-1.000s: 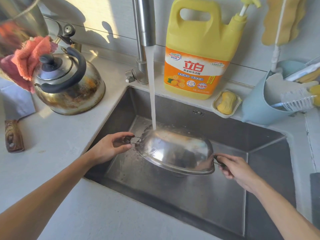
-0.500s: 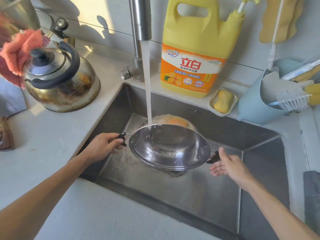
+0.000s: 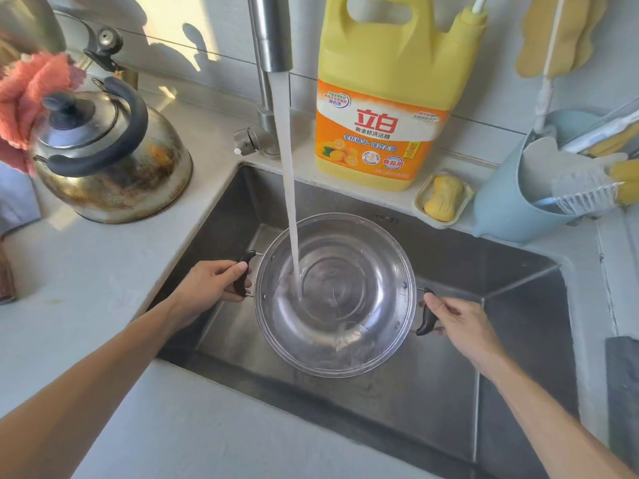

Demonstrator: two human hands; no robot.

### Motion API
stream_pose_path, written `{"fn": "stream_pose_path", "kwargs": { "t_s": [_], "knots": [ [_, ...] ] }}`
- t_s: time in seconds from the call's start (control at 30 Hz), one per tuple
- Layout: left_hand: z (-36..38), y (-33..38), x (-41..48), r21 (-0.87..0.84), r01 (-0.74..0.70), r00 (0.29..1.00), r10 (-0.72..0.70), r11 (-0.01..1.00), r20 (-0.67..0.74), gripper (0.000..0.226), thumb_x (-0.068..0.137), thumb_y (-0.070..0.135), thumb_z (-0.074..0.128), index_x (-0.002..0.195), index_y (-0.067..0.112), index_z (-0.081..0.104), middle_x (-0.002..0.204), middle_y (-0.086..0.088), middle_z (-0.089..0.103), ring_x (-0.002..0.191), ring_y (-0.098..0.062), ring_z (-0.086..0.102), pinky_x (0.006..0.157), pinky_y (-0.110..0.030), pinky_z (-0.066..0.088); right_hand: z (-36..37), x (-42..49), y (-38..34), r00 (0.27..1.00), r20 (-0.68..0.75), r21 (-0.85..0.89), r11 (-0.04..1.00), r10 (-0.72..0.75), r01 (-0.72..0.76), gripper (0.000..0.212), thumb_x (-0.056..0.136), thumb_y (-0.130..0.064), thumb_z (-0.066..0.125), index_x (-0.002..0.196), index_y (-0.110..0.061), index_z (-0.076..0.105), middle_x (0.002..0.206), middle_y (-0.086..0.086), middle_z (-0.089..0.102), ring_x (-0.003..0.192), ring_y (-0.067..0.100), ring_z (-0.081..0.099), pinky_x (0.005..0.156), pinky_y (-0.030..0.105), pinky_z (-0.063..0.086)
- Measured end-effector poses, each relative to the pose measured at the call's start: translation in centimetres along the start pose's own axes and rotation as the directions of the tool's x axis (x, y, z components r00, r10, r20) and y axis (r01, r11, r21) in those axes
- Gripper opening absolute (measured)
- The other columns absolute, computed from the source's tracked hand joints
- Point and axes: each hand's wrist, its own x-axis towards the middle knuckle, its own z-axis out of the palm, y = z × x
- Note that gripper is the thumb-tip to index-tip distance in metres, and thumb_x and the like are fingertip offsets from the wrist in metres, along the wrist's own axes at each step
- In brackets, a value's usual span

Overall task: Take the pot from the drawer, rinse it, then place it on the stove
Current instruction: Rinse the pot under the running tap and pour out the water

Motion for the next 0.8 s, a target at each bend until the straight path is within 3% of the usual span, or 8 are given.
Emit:
{"fn": "stream_pose_path", "kwargs": {
  "t_s": [0.1,0.2,0.3,0.4,0.47,0.6,0.67,0.8],
  "knots": [
    [0.4,-0.1,0.1,-0.041,0.010,0.999,-0.012,0.999,-0.031,0.021,0.107,0.028,0.066,0.112,0.016,0.082,0.096,-0.013,0.084,0.096,-0.033,0.082,0.090,-0.048,0.067,0.3,0.1,0.5,1.000,0.000,0.116,0.993,0.008,-0.008,0.053,0.078,-0.051,0.075,0.100,-0.004,0.082,0.089,0.015,0.083,0.086,0.044,0.079,0.059,0.033,0.066],
    [0.4,-0.3,0.3,-0.063,0.020,0.998,-0.024,0.998,-0.063,0.018,0.104,0.022,0.071,0.121,0.024,0.077,0.096,-0.014,0.084,0.089,-0.036,0.082,0.085,-0.051,0.068,0.5,0.0,0.5,0.999,0.035,0.125,0.992,-0.012,0.007,0.042,0.086,-0.031,0.080,0.122,-0.011,0.076,0.086,0.014,0.083,0.074,0.034,0.080,0.057,0.032,0.065],
    [0.2,-0.4,0.5,-0.031,0.029,0.998,-0.031,0.999,-0.063,0.028,0.101,0.016,0.075,0.129,0.021,0.074,0.096,-0.013,0.083,0.078,-0.031,0.082,0.079,-0.055,0.069,0.8,0.5,1.3,0.997,0.075,0.118,0.993,-0.006,-0.003,0.049,0.094,-0.012,0.079,0.140,-0.023,0.066,0.087,0.012,0.083,0.072,0.027,0.077,0.062,0.034,0.065],
    [0.2,-0.2,0.4,0.012,0.043,0.999,-0.043,0.999,-0.013,0.032,0.102,0.011,0.073,0.131,0.025,0.070,0.091,-0.009,0.082,0.076,-0.027,0.082,0.080,-0.055,0.069,1.1,0.8,1.5,0.997,0.077,0.114,0.993,-0.002,-0.006,0.054,0.094,-0.006,0.078,0.144,-0.021,0.064,0.089,0.016,0.082,0.072,0.027,0.074,0.066,0.038,0.067],
    [0.5,0.1,0.2,0.058,0.060,0.998,-0.062,0.997,0.026,0.037,0.103,0.009,0.071,0.133,0.030,0.067,0.101,-0.012,0.082,0.083,-0.029,0.084,0.084,-0.054,0.068,1.2,1.1,1.6,0.997,0.071,0.098,0.995,-0.005,-0.002,0.056,0.094,-0.006,0.078,0.145,-0.022,0.063,0.092,0.018,0.081,0.070,0.026,0.074,0.071,0.041,0.068],
    [0.8,-0.4,0.5,0.126,0.079,0.995,-0.086,0.989,0.051,0.050,0.101,0.001,0.071,0.141,0.029,0.061,0.108,-0.014,0.080,0.087,-0.029,0.084,0.085,-0.051,0.068,1.4,1.8,1.6,0.996,0.084,0.041,0.999,-0.021,0.017,0.057,0.095,-0.009,0.077,0.146,-0.029,0.061,0.092,0.007,0.083,0.069,0.029,0.080,0.087,0.054,0.065],
    [0.8,-1.0,0.8,0.170,0.098,0.994,-0.105,0.981,0.035,0.052,0.100,-0.002,0.071,0.141,0.027,0.059,0.107,-0.016,0.078,0.087,-0.030,0.084,0.082,-0.050,0.069,1.7,1.9,1.2,0.993,0.109,0.047,0.998,-0.052,0.047,0.059,0.095,-0.008,0.077,0.148,-0.028,0.058,0.096,0.007,0.082,0.076,0.031,0.081,0.087,0.052,0.065],
    [0.5,-2.5,1.1,0.234,0.145,0.988,-0.155,0.961,0.028,0.054,0.096,-0.008,0.071,0.134,0.027,0.056,0.110,-0.020,0.074,0.092,-0.034,0.082,0.081,-0.052,0.069,2.4,2.0,0.5,0.982,0.147,0.096,0.990,-0.117,0.104,0.064,0.094,0.000,0.075,0.148,-0.029,0.055,0.104,0.013,0.079,0.091,0.034,0.078,0.072,0.035,0.066]
  ]
}}
